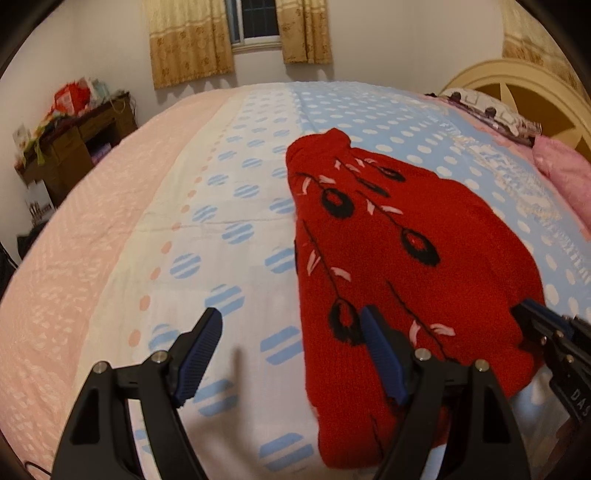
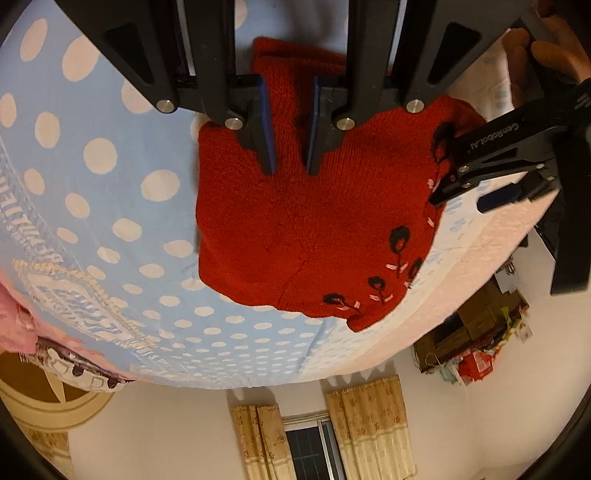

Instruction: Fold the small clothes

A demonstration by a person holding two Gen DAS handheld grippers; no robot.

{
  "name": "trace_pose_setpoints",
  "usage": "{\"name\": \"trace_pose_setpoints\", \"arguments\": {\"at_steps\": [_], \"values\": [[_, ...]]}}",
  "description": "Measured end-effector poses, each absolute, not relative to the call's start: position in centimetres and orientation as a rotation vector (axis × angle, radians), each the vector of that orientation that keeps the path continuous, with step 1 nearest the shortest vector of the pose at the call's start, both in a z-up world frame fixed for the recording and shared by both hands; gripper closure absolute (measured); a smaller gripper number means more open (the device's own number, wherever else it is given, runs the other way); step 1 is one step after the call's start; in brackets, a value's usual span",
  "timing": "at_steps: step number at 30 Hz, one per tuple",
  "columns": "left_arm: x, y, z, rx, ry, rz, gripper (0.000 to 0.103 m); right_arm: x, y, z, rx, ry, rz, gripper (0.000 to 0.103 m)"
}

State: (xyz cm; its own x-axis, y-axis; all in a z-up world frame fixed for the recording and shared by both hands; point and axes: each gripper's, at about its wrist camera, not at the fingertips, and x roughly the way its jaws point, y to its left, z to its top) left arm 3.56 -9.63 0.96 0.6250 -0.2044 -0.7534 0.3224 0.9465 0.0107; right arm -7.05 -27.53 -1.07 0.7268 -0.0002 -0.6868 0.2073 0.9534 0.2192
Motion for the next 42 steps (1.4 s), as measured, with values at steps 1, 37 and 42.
{"name": "trace_pose_setpoints", "arguments": {"at_steps": [1, 37, 42], "values": [[3.5, -9.3, 1.0, 0.137, 0.849, -0.313, 0.023, -7.5, -28.0, -0.9, 0.347, 0.751, -0.095, 0.086], [3.6, -7.2, 3.7, 0.072, 0.877, -0.524, 0.006, -11.2, -34.7, 0.2, 0.758, 0.621, -0.040, 0.064], [1.5, -11.8, 5.6, 0.246, 0.734, -0.600, 0.005, -12.5, -34.6, -0.6, 0.913, 0.614, 0.109, 0.064]]}}
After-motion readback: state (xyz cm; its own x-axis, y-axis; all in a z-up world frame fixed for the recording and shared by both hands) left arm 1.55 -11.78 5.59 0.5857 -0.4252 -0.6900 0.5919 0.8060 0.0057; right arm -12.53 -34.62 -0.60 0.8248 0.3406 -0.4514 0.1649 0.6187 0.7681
